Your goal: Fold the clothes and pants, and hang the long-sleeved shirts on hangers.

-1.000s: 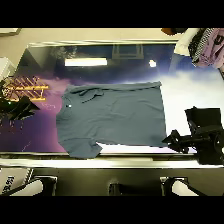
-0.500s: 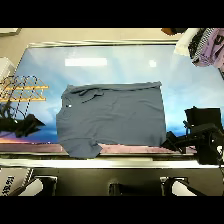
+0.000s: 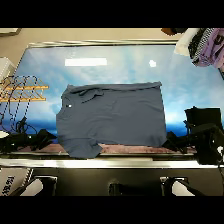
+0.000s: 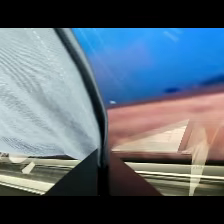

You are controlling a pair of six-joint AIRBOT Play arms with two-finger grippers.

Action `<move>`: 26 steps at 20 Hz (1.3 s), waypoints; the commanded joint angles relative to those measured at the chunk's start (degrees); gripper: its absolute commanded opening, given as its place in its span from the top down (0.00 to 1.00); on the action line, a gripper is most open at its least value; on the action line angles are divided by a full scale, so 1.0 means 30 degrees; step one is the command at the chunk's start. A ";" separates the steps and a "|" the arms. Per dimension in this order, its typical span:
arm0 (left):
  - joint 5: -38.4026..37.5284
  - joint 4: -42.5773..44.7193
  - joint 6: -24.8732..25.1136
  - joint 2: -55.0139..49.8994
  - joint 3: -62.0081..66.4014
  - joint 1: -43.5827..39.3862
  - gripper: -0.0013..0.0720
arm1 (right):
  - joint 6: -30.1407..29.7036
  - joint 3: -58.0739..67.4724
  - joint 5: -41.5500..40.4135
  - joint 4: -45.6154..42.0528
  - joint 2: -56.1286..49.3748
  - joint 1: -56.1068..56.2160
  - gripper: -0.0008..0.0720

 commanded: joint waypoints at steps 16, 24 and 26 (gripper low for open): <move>0.1056 -0.2251 0.1559 -0.2594 -0.0831 -0.0882 0.64 | 0.0022 0.0036 0.0874 0.0277 0.2339 0.0015 0.95; 0.0896 -0.5136 0.2091 -0.2441 0.0736 -0.1851 0.97 | -0.1588 0.0466 0.0962 0.4167 0.2419 0.0015 0.96; 0.0532 -0.5209 0.1938 -0.2266 0.2900 -0.2484 0.97 | -0.2091 0.2040 0.1348 0.5544 0.2419 0.0306 0.96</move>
